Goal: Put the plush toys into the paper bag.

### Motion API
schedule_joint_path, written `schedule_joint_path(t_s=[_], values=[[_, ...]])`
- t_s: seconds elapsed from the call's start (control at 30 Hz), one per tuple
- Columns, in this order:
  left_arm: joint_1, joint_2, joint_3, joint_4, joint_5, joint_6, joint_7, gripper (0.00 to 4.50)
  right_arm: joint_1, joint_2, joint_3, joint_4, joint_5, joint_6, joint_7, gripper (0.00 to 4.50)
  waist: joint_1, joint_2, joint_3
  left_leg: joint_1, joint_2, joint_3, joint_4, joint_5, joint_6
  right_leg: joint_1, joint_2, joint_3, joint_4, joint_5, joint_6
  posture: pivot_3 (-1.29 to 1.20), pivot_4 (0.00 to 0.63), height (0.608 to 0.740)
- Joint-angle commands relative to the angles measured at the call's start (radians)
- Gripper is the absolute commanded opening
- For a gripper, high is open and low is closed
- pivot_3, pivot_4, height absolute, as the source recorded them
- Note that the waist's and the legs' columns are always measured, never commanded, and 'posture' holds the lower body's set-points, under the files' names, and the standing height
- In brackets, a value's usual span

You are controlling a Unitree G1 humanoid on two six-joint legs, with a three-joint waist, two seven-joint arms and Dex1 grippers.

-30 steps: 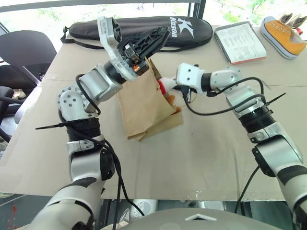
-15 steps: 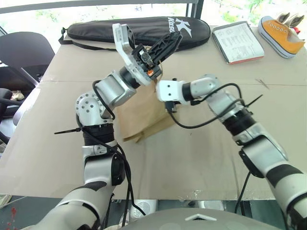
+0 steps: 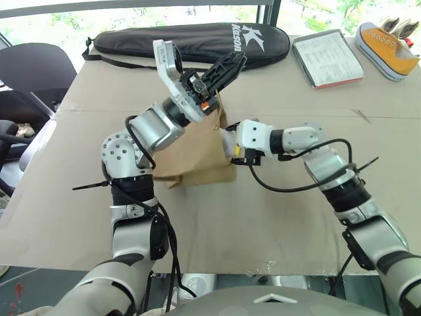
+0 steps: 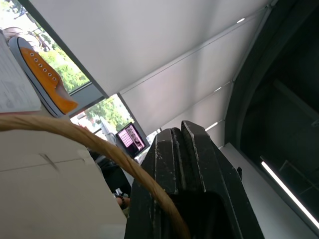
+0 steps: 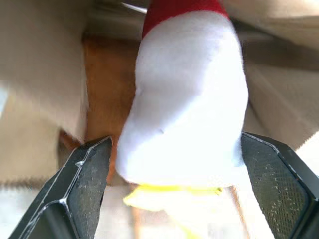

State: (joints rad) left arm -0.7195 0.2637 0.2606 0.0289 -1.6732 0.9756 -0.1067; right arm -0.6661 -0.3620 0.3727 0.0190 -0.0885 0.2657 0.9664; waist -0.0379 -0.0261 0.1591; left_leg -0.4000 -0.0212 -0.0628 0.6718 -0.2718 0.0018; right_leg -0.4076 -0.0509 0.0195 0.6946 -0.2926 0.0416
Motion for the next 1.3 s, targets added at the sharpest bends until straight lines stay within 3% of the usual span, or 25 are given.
schedule_joint_path(t_s=[0.03,0.27,0.43,0.57,0.7,0.8,0.93,0.97,1.03,1.13,1.3], values=[[-0.032,0.016,0.003,-0.006,0.014,-0.001,-0.042,0.00,0.021,-0.020,-0.068,-0.135,0.027,0.127,-0.045,3.94,0.002,0.000,0.000,0.000,0.000,0.000,0.000,0.000,0.000,0.000,0.000,0.000,0.000,0.000,0.000,0.00,0.150,0.740],[-0.052,0.020,0.002,0.020,0.037,0.007,-0.078,0.00,0.103,-0.065,-0.135,-0.327,0.087,0.352,-0.085,3.94,0.005,0.000,0.000,0.000,-0.001,0.000,0.000,0.000,0.000,0.000,0.000,0.000,0.000,0.000,0.000,0.00,0.150,0.740],[-0.055,0.018,0.003,0.018,0.045,0.009,-0.083,0.00,0.197,-0.071,-0.243,-0.519,0.187,0.658,-0.148,3.94,0.009,0.000,0.000,0.000,-0.001,0.000,0.000,0.000,0.000,0.000,-0.001,0.000,0.000,0.000,0.000,0.00,0.150,0.740],[-0.060,0.022,0.004,0.021,0.057,0.009,-0.091,0.00,0.257,0.038,-0.373,-0.606,0.252,0.988,-0.280,3.94,0.008,0.000,0.000,0.000,-0.001,0.000,-0.001,0.000,0.000,0.000,-0.001,0.000,0.000,0.000,0.000,0.00,0.150,0.740],[-0.064,0.041,-0.016,0.016,0.111,0.023,-0.137,0.00,0.258,0.145,-0.435,-0.565,0.278,1.078,-0.379,3.94,0.006,0.000,0.000,0.000,-0.001,0.001,-0.001,0.000,0.000,0.000,0.000,0.001,0.000,0.000,0.000,0.00,0.150,0.740],[-0.073,0.052,-0.027,0.019,0.149,0.032,-0.173,0.00,0.254,0.167,-0.396,-0.473,0.275,1.033,-0.423,3.94,0.007,0.000,0.000,0.000,-0.002,0.001,-0.001,0.000,0.000,0.000,0.001,0.001,0.000,0.000,0.000,0.00,0.150,0.740],[-0.085,0.082,-0.044,0.011,0.216,0.041,-0.237,0.00,0.232,0.192,-0.386,-0.393,0.287,0.963,-0.461,2.74,0.000,0.000,0.000,0.000,-0.002,0.001,-0.001,0.000,0.000,0.000,0.001,0.001,0.000,0.000,0.000,0.00,0.150,0.740],[-0.087,0.088,-0.043,0.009,0.226,0.043,-0.246,0.00,0.230,0.196,-0.388,-0.389,0.298,0.956,-0.460,2.04,0.000,0.000,0.000,0.000,-0.002,0.002,-0.001,0.000,0.000,0.000,0.002,0.001,0.000,0.000,0.000,0.00,0.150,0.740],[-0.090,0.109,-0.042,0.008,0.255,0.048,-0.269,0.00,0.231,0.201,-0.389,-0.384,0.315,0.929,-0.459,1.52,-0.002,0.000,0.000,0.001,-0.001,0.002,-0.001,0.000,0.000,0.000,0.002,0.001,0.000,0.000,0.000,0.00,0.150,0.740],[-0.094,0.129,-0.046,0.010,0.299,0.048,-0.303,0.00,0.239,0.211,-0.400,-0.385,0.349,0.862,-0.450,0.10,-0.003,0.000,0.000,0.001,-0.001,0.002,-0.001,0.000,0.000,0.000,0.002,0.001,0.000,0.000,0.000,0.00,0.150,0.740],[-0.105,0.201,-0.084,0.011,0.434,0.029,-0.411,0.00,0.253,0.257,-0.482,-0.438,0.459,0.797,-0.444,0.03,-0.002,0.001,0.000,0.001,-0.001,0.002,-0.001,0.000,0.000,0.000,0.003,0.001,0.000,0.000,0.000,0.00,0.150,0.740]])
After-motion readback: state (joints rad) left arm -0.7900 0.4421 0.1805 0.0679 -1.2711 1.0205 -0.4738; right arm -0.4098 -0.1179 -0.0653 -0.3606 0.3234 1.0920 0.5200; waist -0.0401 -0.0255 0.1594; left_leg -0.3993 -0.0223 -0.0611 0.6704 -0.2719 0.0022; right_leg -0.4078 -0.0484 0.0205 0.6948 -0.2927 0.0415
